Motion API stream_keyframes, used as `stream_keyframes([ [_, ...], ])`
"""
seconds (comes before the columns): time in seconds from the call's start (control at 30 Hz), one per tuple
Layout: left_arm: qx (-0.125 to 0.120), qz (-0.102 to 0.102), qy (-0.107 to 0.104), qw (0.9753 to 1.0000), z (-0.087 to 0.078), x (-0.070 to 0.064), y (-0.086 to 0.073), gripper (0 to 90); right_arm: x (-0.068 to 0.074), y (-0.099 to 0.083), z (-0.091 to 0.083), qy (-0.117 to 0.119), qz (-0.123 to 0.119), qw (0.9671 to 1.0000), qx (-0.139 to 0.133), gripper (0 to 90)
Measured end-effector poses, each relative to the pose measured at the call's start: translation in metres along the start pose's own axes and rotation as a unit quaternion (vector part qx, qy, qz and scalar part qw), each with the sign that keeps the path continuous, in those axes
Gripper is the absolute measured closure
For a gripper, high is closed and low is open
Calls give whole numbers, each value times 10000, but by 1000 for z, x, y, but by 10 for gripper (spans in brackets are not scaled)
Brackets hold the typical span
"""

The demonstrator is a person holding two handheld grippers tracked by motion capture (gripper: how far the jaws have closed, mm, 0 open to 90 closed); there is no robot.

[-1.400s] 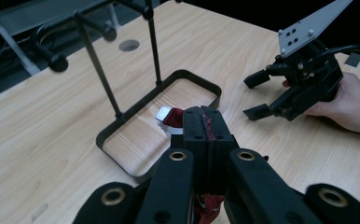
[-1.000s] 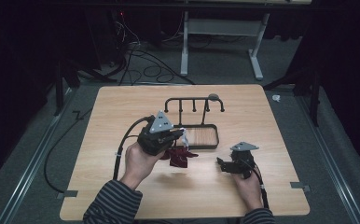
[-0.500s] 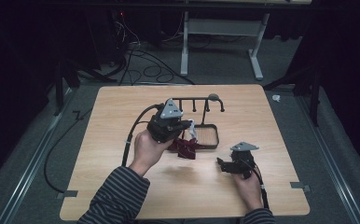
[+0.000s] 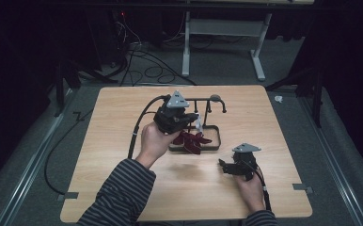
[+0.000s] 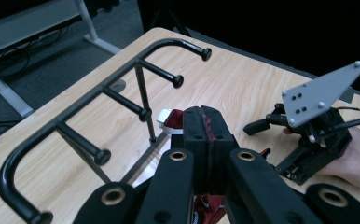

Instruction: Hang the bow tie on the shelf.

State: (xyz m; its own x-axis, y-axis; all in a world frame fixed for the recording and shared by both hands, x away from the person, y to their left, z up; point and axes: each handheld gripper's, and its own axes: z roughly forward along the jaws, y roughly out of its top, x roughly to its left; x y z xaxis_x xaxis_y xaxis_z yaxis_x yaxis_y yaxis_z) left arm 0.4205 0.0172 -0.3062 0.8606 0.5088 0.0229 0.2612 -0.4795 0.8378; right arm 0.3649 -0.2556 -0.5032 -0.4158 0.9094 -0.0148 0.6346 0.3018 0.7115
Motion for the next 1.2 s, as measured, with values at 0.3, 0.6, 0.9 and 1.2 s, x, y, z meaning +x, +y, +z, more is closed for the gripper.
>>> stream_keyframes([
  [0.3, 12, -82, 47, 10000, 12, 10, 8, 900, 0, 0, 0, 4, 19, 10000, 4, 218],
  [0.6, 66, -245, 147, 9996, 24, 22, 7, 900, 0, 0, 0, 1, -8, 10000, -4, 218],
  [0.9, 126, -380, 340, 9986, 33, 32, 8, 900, 0, 0, 0, 12, 8, 10000, 4, 218],
  [1.2, 282, -371, 476, 9978, 40, 33, 6, 894, 0, 0, 0, 13, 6, 10000, 2, 218],
])
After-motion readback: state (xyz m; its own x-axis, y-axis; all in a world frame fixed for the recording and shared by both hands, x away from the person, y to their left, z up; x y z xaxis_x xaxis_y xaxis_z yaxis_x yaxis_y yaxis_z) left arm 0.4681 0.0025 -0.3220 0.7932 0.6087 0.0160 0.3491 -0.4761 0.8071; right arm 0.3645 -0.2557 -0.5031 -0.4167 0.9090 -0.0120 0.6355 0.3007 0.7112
